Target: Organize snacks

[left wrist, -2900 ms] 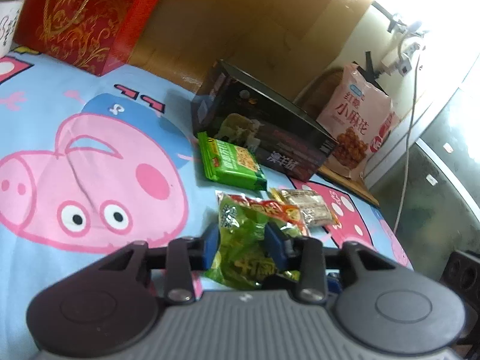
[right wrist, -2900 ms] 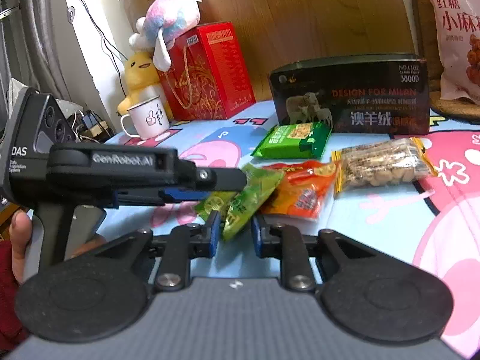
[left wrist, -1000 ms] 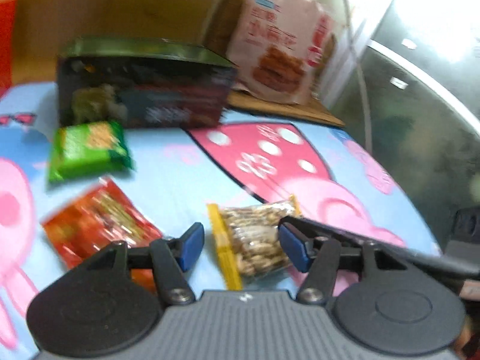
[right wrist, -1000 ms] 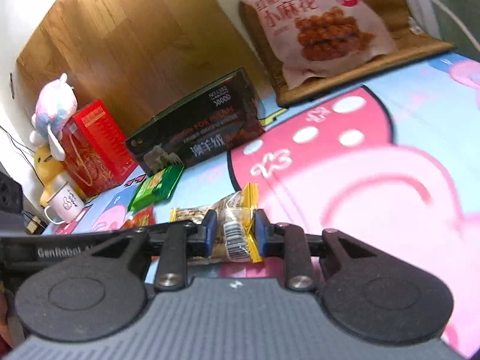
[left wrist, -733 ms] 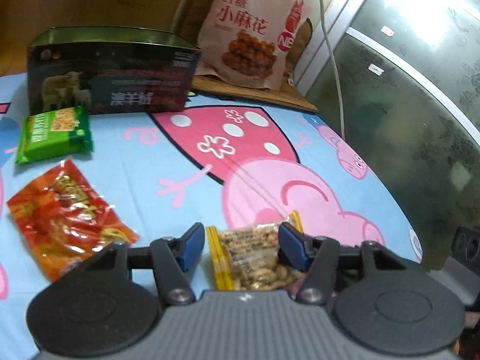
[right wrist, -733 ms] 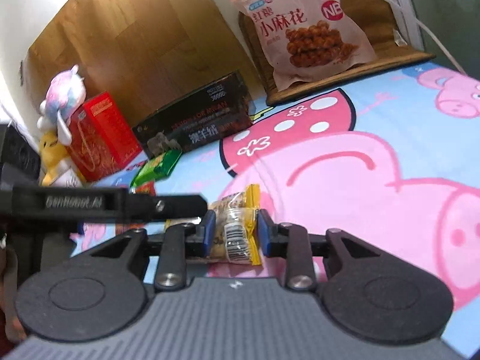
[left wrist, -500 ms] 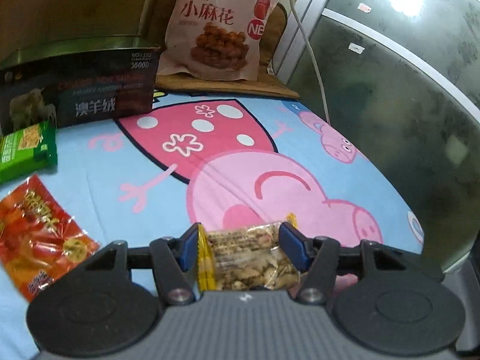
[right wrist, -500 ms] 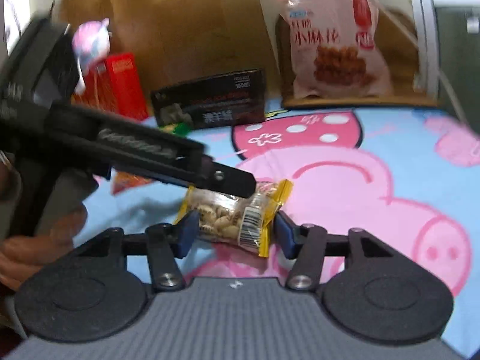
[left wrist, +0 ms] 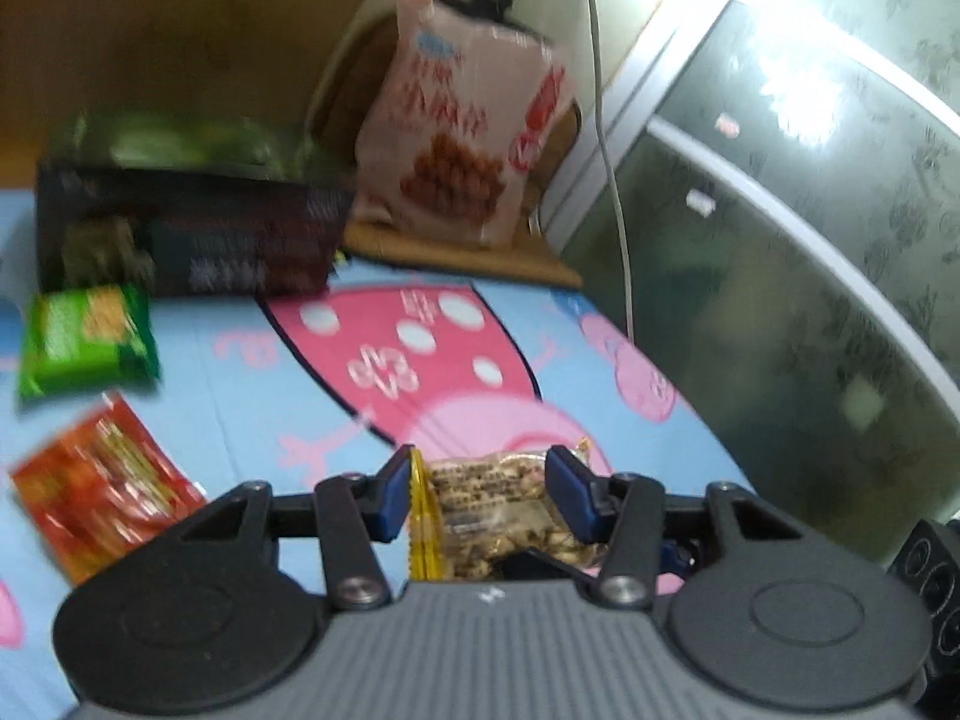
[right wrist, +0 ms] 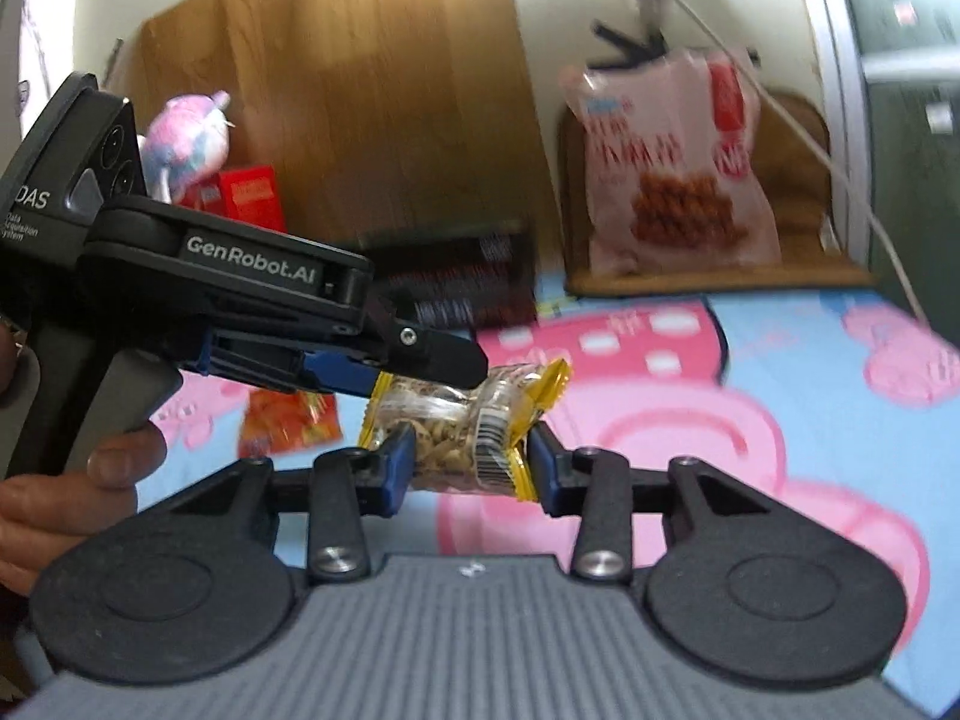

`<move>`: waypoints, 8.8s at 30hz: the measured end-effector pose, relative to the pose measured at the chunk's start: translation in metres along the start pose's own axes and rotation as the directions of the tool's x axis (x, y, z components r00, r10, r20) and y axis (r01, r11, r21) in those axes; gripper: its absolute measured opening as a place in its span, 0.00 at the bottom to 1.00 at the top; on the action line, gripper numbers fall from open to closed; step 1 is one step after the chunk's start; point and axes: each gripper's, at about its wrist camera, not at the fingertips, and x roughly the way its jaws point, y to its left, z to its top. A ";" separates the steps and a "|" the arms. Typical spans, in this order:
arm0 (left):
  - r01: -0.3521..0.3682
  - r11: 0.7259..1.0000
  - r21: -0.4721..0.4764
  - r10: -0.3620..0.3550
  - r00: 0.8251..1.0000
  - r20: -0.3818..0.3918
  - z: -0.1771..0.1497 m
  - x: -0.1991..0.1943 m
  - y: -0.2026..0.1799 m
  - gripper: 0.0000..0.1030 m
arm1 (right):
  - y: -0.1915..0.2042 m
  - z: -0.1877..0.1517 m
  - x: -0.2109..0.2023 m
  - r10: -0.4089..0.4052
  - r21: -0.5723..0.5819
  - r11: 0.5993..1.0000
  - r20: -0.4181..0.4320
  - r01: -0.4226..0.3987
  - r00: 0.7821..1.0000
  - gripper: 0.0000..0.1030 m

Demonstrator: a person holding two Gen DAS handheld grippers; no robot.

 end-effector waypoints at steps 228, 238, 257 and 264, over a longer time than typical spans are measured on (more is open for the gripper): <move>0.096 0.962 -0.255 -0.117 0.991 -0.068 -0.071 -0.052 0.045 0.17 | 0.025 -0.022 -0.007 0.431 0.044 0.901 -0.200 -0.431 0.880 0.48; 0.066 0.995 -0.080 -0.063 0.997 0.044 0.017 -0.057 0.039 0.18 | 0.038 0.033 0.027 0.377 -0.054 0.923 -0.084 -0.382 0.922 0.48; -0.244 0.969 0.023 0.242 0.967 0.081 0.155 0.060 0.103 0.42 | 0.003 0.110 0.180 0.175 -0.017 0.984 -0.024 -0.175 0.984 0.51; -0.404 0.913 0.050 0.387 0.899 0.206 0.130 0.014 0.082 0.47 | -0.005 0.080 0.127 0.208 0.099 0.973 0.026 -0.210 0.978 0.52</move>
